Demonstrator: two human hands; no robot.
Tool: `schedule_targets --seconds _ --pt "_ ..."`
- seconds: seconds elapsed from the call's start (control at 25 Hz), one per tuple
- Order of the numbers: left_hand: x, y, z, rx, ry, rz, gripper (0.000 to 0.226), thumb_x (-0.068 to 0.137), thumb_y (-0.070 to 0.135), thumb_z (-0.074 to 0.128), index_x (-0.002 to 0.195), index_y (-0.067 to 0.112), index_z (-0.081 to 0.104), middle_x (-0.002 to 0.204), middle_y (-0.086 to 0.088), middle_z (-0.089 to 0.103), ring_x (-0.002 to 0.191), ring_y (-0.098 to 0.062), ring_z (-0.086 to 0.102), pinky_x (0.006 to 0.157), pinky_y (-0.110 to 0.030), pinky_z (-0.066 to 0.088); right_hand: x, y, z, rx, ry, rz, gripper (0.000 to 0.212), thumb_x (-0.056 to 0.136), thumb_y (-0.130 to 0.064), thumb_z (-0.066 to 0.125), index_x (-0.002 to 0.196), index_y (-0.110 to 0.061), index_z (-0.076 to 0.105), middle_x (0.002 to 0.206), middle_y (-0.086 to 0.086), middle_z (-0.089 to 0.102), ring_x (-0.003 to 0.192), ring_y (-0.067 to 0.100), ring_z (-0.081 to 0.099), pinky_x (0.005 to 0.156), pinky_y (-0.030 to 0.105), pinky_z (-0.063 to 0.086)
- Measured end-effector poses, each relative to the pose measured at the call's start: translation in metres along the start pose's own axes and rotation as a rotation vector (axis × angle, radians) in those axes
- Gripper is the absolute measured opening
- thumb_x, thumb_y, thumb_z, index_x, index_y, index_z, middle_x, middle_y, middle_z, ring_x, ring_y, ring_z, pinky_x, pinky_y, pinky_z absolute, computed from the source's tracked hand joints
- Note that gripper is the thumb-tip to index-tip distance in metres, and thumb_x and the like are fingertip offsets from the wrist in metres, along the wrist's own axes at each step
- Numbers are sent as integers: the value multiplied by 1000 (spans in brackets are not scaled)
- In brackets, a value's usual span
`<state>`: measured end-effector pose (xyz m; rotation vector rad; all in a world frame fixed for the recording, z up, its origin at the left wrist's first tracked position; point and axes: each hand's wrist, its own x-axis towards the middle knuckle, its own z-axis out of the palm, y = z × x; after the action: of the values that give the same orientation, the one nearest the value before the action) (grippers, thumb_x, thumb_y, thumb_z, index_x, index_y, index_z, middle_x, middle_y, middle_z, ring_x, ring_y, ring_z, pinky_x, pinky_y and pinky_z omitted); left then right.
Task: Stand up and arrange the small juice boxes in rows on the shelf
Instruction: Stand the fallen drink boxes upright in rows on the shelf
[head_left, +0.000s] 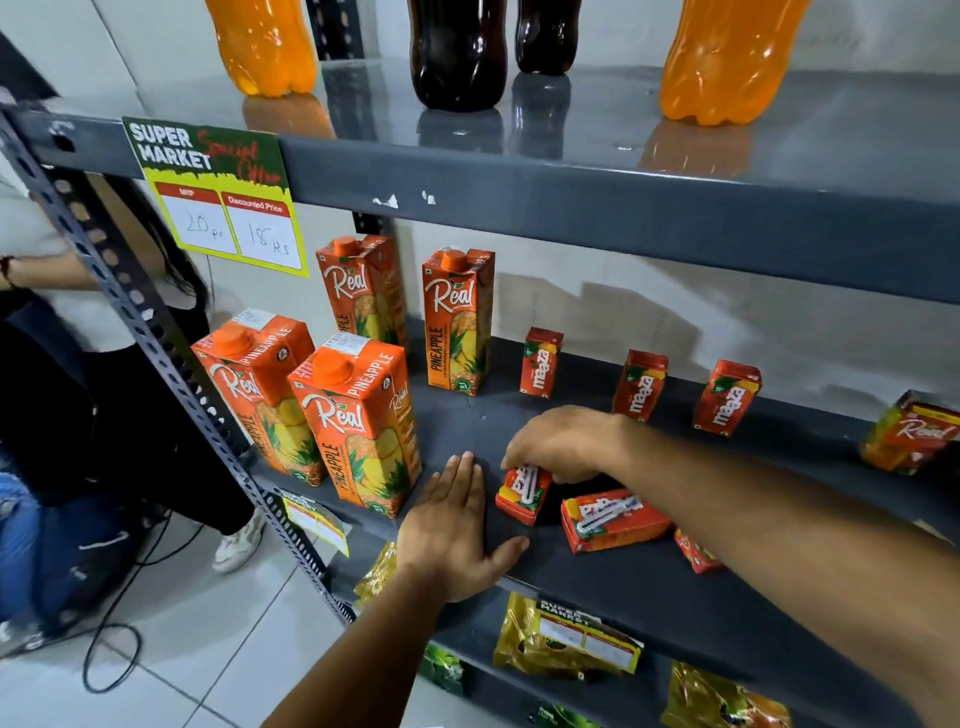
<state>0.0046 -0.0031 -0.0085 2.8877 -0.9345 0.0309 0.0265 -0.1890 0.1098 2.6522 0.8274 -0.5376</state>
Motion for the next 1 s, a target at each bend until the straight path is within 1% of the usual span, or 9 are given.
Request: schedule_targets --seconds 0.12,0.2,0.28,0.4,0.44,0.56,0.68,0.84,1.0 --pt "0 -1 -1 6 0 1 105 79 80 17 152 6 1 162 -13 -2 149 -24 -4 120 -36 1 -1 3 0 23 34 -11 48 80 -13 65 124 -31 56 122 -7 64 112 21 59 86 42 51" --pt "-1 0 -1 3 12 -5 105 79 80 18 152 7 2 162 -13 -2 149 -24 -4 120 -36 1 -6 4 2 71 97 75 39 78 -23 68 115 -30 57 113 -5 64 103 21 60 82 42 52" --pt "-1 1 -2 -6 20 -5 104 79 80 19 152 7 3 162 -12 -1 149 -24 -2 120 -35 0 -8 5 9 334 296 297 42 74 -29 73 113 -25 58 112 0 63 100 23 61 82 40 52" --pt "-1 1 -1 -22 37 -3 106 78 81 18 152 6 6 162 -12 1 149 -24 1 120 -36 3 -5 -10 18 785 714 703 61 66 -39 79 115 -15 54 112 8 64 99 26 63 75 31 50" --pt "-1 1 -1 -25 44 -2 106 77 82 17 152 6 7 162 -12 2 149 -24 1 121 -36 4 -2 -17 19 888 761 809 66 64 -40 80 117 -13 51 112 9 63 100 27 62 74 31 49" --pt "-1 1 -3 -28 44 1 106 78 82 17 152 6 5 162 -12 1 149 -23 1 120 -35 4 7 -36 18 1075 752 997 68 62 -38 82 116 -14 49 113 8 61 100 26 61 71 32 47" --pt "-3 2 -5 -33 44 1 106 78 81 16 152 6 5 162 -12 2 149 -24 1 119 -34 3 13 -51 22 1062 741 1085 69 64 -42 81 118 -15 47 116 7 60 102 25 61 67 30 42" --pt "-3 2 -2 -40 36 -3 106 79 81 16 151 4 5 162 -13 3 149 -24 1 119 -36 3 15 -62 26 1041 718 1182 75 63 -54 80 118 -15 46 119 8 60 104 27 62 72 34 48" --pt "-4 1 -2 -59 31 2 106 79 80 17 151 3 3 162 -14 1 149 -25 -1 119 -36 2 9 -69 27 1046 649 1211 88 53 -66 80 115 -15 44 119 10 59 105 30 62 78 38 53"
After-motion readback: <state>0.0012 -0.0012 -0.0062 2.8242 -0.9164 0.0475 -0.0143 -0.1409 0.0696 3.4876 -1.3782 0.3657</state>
